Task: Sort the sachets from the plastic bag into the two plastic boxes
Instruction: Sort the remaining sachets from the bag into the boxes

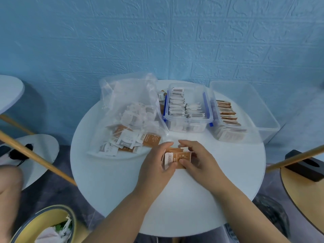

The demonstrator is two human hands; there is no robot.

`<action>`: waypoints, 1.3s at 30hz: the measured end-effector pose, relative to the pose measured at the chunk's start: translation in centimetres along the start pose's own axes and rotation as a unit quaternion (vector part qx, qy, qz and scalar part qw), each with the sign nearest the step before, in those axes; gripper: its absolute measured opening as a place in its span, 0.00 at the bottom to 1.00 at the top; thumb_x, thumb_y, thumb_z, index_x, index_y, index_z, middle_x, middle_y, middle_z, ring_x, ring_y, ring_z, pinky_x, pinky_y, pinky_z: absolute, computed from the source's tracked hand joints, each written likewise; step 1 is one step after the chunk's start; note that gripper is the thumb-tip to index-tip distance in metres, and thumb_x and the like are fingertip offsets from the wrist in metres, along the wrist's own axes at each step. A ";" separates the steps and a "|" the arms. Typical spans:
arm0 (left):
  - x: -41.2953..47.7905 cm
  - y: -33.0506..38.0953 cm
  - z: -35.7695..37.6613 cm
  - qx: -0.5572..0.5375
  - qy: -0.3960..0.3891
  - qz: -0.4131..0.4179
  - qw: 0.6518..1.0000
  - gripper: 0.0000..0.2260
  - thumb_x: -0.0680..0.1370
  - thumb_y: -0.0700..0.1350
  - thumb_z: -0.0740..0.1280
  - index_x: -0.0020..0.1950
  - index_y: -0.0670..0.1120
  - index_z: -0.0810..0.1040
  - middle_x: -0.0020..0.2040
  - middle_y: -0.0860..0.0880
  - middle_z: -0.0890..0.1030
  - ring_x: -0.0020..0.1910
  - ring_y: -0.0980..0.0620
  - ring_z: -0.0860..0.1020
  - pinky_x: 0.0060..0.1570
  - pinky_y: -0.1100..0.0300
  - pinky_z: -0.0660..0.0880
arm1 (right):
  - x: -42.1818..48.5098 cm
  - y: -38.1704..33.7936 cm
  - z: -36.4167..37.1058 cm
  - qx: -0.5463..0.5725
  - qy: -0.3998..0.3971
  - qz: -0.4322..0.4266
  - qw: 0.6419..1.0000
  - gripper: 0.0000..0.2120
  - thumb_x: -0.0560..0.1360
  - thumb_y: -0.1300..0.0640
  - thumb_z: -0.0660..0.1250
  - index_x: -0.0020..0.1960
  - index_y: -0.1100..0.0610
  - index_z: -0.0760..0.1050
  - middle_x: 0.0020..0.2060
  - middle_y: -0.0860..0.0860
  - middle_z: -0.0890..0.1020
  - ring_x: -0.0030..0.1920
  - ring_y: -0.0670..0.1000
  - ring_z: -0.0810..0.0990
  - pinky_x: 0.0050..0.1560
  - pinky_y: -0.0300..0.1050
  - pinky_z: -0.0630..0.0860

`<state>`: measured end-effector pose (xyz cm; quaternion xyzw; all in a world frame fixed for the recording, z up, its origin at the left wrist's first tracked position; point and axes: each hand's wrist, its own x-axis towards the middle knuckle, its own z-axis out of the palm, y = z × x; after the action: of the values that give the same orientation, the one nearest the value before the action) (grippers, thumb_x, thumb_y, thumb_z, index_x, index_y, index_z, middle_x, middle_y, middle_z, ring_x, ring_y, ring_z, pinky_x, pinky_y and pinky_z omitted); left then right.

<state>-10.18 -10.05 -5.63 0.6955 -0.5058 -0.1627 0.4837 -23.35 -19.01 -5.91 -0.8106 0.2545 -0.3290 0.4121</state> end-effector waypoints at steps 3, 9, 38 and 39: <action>-0.1 -0.3 0.1 0.033 0.001 0.014 0.999 0.19 0.71 0.42 0.71 0.60 0.52 0.72 0.53 0.56 0.75 0.52 0.56 0.76 0.51 0.59 0.75 | -0.1 0.3 0.4 -0.087 -0.046 -0.051 0.994 0.22 0.76 0.52 0.62 0.69 0.47 0.63 0.59 0.43 0.73 0.58 0.36 0.71 0.57 0.28 0.67; -0.2 -0.2 0.1 0.095 -0.017 0.043 0.994 0.21 0.74 0.44 0.70 0.65 0.50 0.70 0.58 0.54 0.75 0.56 0.57 0.74 0.53 0.65 0.70 | -0.2 0.2 0.4 -0.118 -0.001 -0.089 0.989 0.17 0.75 0.55 0.64 0.62 0.44 0.68 0.48 0.45 0.78 0.47 0.35 0.73 0.48 0.27 0.68; 6.6 7.4 2.8 0.060 0.007 0.087 0.994 0.16 0.75 0.47 0.69 0.60 0.48 0.69 0.54 0.51 0.78 0.52 0.53 0.76 0.51 0.59 0.74 | 4.9 -3.7 -11.0 -0.173 -0.062 -0.009 0.983 0.12 0.74 0.59 0.68 0.55 0.50 0.73 0.45 0.45 0.80 0.44 0.43 0.76 0.47 0.37 0.73; 7.6 8.0 3.5 0.050 0.010 0.090 0.995 0.16 0.74 0.46 0.69 0.60 0.47 0.70 0.54 0.51 0.78 0.53 0.52 0.76 0.52 0.58 0.73 | 5.4 -3.7 -12.3 -0.168 -0.050 -0.001 0.984 0.12 0.74 0.61 0.68 0.54 0.48 0.72 0.44 0.44 0.79 0.43 0.44 0.77 0.47 0.37 0.73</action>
<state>-13.75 -18.55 1.40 0.6724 -0.5687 -0.0862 0.4658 -28.38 -26.88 4.39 -0.8842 0.2843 -0.2405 0.2819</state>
